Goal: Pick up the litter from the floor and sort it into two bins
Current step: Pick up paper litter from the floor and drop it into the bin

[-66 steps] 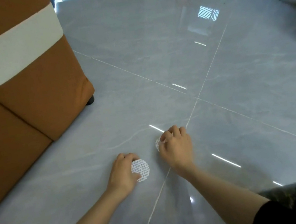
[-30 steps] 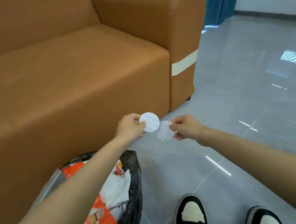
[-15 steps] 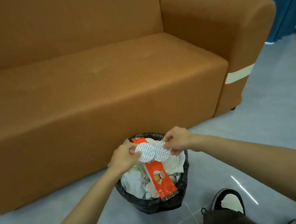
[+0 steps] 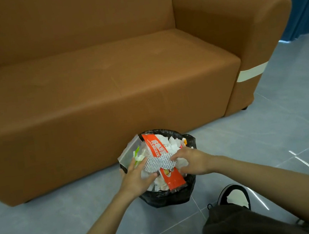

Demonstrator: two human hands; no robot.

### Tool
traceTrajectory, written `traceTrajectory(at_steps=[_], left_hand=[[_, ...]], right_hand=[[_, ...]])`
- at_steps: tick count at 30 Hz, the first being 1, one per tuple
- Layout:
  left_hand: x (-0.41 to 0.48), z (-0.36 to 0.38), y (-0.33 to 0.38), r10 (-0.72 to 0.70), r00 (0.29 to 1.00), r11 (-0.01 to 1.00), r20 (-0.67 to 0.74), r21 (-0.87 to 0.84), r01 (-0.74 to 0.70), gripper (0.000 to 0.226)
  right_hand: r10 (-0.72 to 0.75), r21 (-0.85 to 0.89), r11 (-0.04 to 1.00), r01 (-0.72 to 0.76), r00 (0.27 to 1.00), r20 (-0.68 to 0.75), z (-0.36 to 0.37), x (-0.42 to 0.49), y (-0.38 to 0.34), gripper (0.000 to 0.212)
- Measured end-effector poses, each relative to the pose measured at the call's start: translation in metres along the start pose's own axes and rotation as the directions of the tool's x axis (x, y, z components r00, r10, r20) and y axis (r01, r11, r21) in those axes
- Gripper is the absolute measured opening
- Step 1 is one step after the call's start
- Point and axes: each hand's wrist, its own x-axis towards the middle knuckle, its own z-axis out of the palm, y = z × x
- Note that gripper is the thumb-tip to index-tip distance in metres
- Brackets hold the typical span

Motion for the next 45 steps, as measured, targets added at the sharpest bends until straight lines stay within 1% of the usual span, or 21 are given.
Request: traceTrajectory(at_steps=[2,5,8,11,15,19,23,25,28,31,33,35,36,40,43,45], left_hand=[[0.0,0.01,-0.006,-0.002,1.0,0.999,-0.031,-0.033,0.001,0.075],[0.002,0.018,-0.009,0.018,0.997,1.0,-0.069,-0.01,-0.019,0.081],[0.004,0.026,0.004,0.058,0.998,0.998,-0.031,-0.028,-0.059,0.084],[0.009,0.035,0.026,0.098,0.995,0.995,0.024,-0.035,-0.097,0.084],[0.022,0.05,0.071,0.145,0.986,0.989,0.083,-0.044,-0.141,0.079],[0.026,0.076,0.121,0.228,0.962,0.973,0.151,-0.068,-0.22,0.073],[0.034,0.095,0.165,0.333,0.923,0.943,0.193,-0.071,-0.325,0.076],[0.038,0.101,0.189,0.4,0.894,0.916,0.2,-0.096,-0.388,0.079],[0.041,0.112,0.22,0.504,0.828,0.864,0.245,-0.142,-0.483,0.079],[0.04,0.114,0.235,0.557,0.768,0.827,0.315,-0.124,-0.549,0.076],[0.042,0.111,0.24,0.569,0.751,0.811,0.335,-0.077,-0.58,0.073],[0.045,0.105,0.244,0.584,0.752,0.796,0.305,-0.032,-0.605,0.07],[0.046,0.101,0.246,0.594,0.753,0.788,0.282,-0.014,-0.616,0.069],[0.05,0.085,0.258,0.624,0.746,0.758,0.232,0.051,-0.65,0.063],[0.059,0.076,0.278,0.634,0.759,0.764,0.145,0.031,-0.644,0.056],[0.069,0.074,0.294,0.644,0.757,0.76,0.113,0.025,-0.65,0.052]], right_hand=[[0.013,-0.04,0.999,-0.011,0.998,0.054,0.009,-0.006,0.004,0.055],[0.039,-0.111,0.993,-0.027,0.994,0.102,0.015,-0.014,0.011,0.063],[0.088,-0.146,0.987,-0.071,0.989,0.116,0.014,-0.023,0.018,0.064],[0.172,-0.18,0.972,-0.15,0.978,0.117,0.008,-0.033,0.031,0.063],[0.299,-0.191,0.942,-0.277,0.95,0.094,-0.006,-0.055,0.057,0.054],[0.437,-0.237,0.876,-0.42,0.899,0.023,-0.013,-0.077,0.095,0.052],[0.55,-0.27,0.798,-0.539,0.834,-0.04,-0.015,-0.101,0.123,0.064],[0.599,-0.26,0.763,-0.592,0.799,-0.062,-0.018,-0.116,0.136,0.07],[0.661,-0.207,0.72,-0.662,0.746,-0.086,-0.018,-0.141,0.155,0.075],[0.694,-0.172,0.687,-0.706,0.707,-0.135,-0.017,-0.158,0.164,0.071],[0.72,-0.178,0.647,-0.742,0.671,-0.178,-0.024,-0.166,0.167,0.068],[0.732,-0.2,0.606,-0.77,0.638,-0.239,-0.039,-0.169,0.168,0.063],[0.728,-0.198,0.602,-0.773,0.634,-0.261,-0.047,-0.17,0.168,0.059],[0.674,-0.134,0.656,-0.743,0.656,-0.341,-0.074,-0.163,0.164,0.048],[0.628,-0.098,0.693,-0.715,0.664,-0.406,-0.092,-0.158,0.17,0.046],[0.611,-0.08,0.706,-0.704,0.662,-0.433,-0.102,-0.152,0.182,0.044]])
